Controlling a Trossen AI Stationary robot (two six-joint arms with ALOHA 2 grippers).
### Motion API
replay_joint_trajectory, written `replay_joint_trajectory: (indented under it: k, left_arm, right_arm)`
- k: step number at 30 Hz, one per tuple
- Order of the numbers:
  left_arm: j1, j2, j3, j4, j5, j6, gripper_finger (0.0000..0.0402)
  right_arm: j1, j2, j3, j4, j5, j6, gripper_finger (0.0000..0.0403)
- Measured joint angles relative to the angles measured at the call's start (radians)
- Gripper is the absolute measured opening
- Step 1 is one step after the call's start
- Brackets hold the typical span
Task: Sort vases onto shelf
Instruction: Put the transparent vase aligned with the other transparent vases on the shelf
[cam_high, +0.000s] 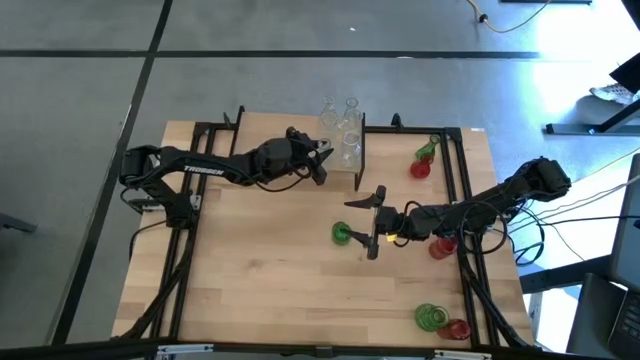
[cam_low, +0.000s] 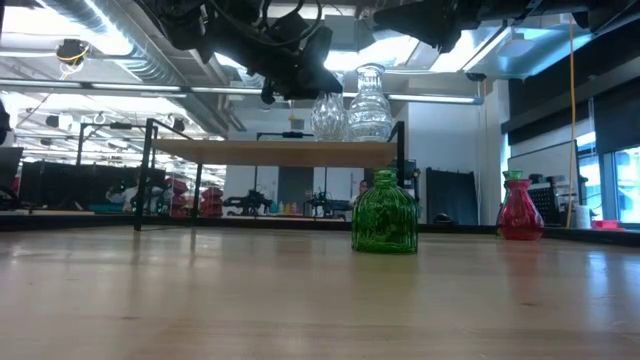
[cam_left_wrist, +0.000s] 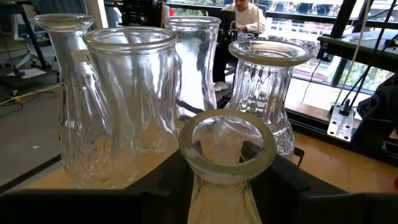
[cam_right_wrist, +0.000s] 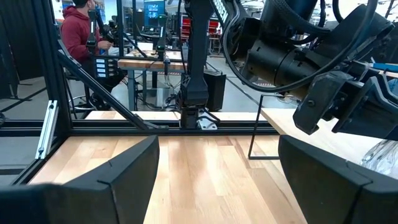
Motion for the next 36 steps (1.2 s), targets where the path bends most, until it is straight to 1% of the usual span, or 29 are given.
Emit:
replay_joint_trajectory:
  k: [5,9,16,29,32,36]
  left_arm:
    - [0.0,0.0,0.0,0.002,-0.006,0.0,0.0158]
    - [0.0,-0.001,0.0,0.002,-0.007,0.0,0.0167]
    - [0.0,-0.001,0.0,0.002,-0.007,-0.002,0.0177]
    - [0.009,-0.001,0.0,0.004,-0.008,-0.002,0.018]
    - [0.011,-0.001,0.0,0.004,-0.008,-0.002,0.0193]
    - [0.011,-0.001,0.0,0.004,0.006,-0.002,0.0222]
  right_arm:
    - [0.0,0.0,0.0,0.0,0.0,0.0,0.0316]
    - [0.0,0.0,0.0,0.0,0.0,0.0,0.0316]
    - [0.0,0.0,0.0,0.0,0.0,0.0,0.0316]
    - [0.0,0.0,0.0,0.0,0.0,0.0,0.0316]
    - [0.0,0.0,0.0,0.0,0.0,0.0,0.0316]
    - [0.0,0.0,0.0,0.0,0.0,0.0,0.0316]
